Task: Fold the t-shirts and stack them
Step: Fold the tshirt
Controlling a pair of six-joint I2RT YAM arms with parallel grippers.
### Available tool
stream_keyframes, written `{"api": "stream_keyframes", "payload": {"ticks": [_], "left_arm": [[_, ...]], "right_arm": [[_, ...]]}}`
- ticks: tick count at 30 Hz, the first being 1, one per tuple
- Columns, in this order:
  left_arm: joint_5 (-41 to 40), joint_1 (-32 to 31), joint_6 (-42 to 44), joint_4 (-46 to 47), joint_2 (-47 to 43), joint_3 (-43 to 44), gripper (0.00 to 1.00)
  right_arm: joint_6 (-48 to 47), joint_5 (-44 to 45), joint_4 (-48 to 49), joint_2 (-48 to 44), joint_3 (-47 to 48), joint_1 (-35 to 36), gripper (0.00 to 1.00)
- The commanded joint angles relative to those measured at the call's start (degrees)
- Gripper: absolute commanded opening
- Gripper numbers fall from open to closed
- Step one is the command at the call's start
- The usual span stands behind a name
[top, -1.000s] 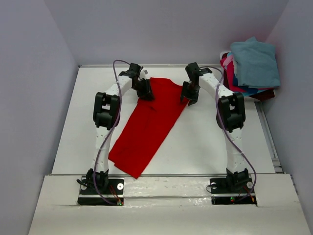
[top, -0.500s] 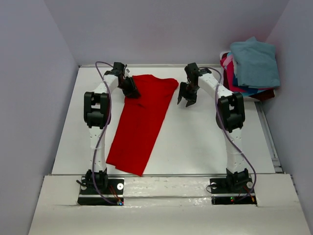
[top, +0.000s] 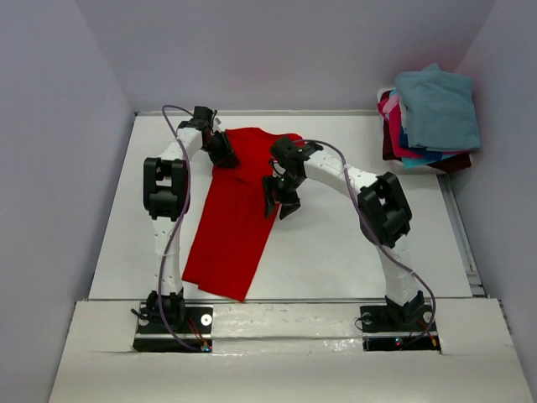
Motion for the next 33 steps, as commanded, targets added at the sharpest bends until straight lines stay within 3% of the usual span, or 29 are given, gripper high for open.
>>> {"api": "stream_keyframes", "payload": {"ticks": [1,11,23,33], "left_arm": [[-6.8,1.1,2.0,-3.2,1.2,-0.1,0.41],[-6.7,1.1,2.2,-2.9,1.4,-0.1,0.41],[-6.7,1.6,3.3,-3.3,1.2,-0.8,0.41],[-5.3,1.6,4.2,-4.9,2.7,2.4,0.41]], "right_arm": [[1.4,-3.9,2.5,-6.9,-2.5,2.8,0.59],[3.5,-10.3,8.4,-3.6,-5.7,10.0,0.59],[3.8,-15.7,8.6,6.6,3.6,16.0,0.57],[5.9,-11.9,7.8,6.3,-2.0,16.0,0.57]]}}
